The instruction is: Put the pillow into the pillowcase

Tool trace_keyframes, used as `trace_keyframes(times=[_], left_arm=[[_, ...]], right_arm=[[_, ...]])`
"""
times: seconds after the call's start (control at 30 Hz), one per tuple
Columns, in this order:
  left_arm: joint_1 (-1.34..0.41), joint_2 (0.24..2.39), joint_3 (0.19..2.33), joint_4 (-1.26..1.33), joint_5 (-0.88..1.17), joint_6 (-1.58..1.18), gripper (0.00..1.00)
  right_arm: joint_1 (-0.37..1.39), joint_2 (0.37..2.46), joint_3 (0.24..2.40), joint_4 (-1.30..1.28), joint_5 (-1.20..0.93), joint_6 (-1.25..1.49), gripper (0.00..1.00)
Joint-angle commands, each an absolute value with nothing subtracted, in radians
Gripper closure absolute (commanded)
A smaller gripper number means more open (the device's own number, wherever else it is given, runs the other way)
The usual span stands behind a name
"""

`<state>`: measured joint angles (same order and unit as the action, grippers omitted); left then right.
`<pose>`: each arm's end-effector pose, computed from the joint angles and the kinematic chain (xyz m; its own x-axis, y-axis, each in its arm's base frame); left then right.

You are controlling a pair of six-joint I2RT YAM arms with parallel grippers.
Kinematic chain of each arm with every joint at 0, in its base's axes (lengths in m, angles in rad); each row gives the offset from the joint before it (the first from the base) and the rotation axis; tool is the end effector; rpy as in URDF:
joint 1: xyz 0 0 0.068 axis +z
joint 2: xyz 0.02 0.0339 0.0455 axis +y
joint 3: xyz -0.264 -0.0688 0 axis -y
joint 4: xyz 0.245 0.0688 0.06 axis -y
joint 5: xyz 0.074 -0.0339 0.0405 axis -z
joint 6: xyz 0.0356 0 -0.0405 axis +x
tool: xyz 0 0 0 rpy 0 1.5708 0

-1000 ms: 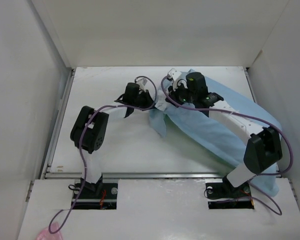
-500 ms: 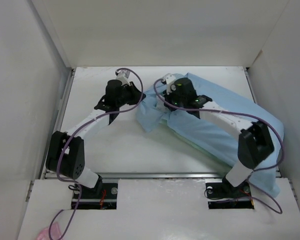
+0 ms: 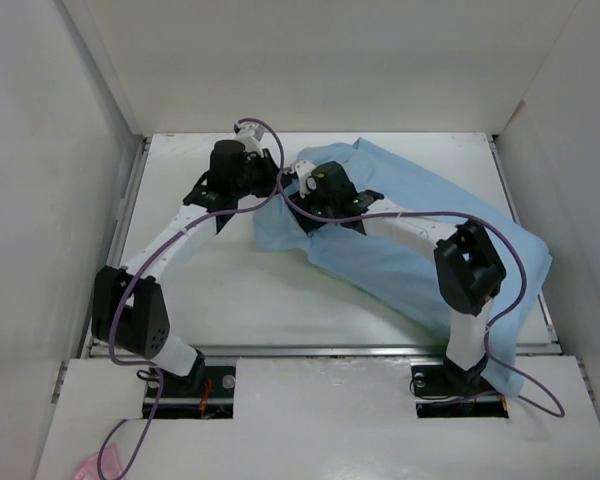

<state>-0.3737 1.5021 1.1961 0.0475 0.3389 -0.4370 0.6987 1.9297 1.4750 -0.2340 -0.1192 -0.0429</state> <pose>0.3286 -0.1416 0.3328 -0.4880 -0.2374 -0.8400 0.4823 0.7287 -0.4862 0.3369 0.2886 0.2375 -0.4558 -0.4385 -0.7746 -0.7292 0.6830 0.0424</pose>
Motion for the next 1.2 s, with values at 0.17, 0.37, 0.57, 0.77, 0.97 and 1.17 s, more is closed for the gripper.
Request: trace_keyframes(times=[0.17,0.37,0.57,0.77,0.97,1.17], left_arm=[[-0.382,1.398,1.263,0.031,0.22,-0.419,0.63],[-0.382,1.374,1.252,-0.026,0.192,-0.377,0.38],[-0.403,1.448,1.261,-0.058,0.282,-0.348,0.37],[-0.413,1.549,1.272,-0.167,0.261,-0.348,0.54],[-0.422,1.606,1.282,-0.27,0.123,-0.37,0.56],[-0.44,1.632,1.307,-0.27,0.124,-0.37,1.0]], right_arm=[[0.675,1.597,1.43,-0.132,-0.422,-0.041,0.0],[0.605,1.453,1.482,-0.253,-0.287,0.027,0.0],[0.549,1.419,1.411,-0.271,-0.193,0.058,0.0],[0.549,1.457,1.411,-0.311,-0.14,0.078,0.0],[0.549,1.496,1.42,-0.311,-0.178,0.078,0.0],[0.592,1.566,1.459,-0.334,-0.202,-0.033,0.0]])
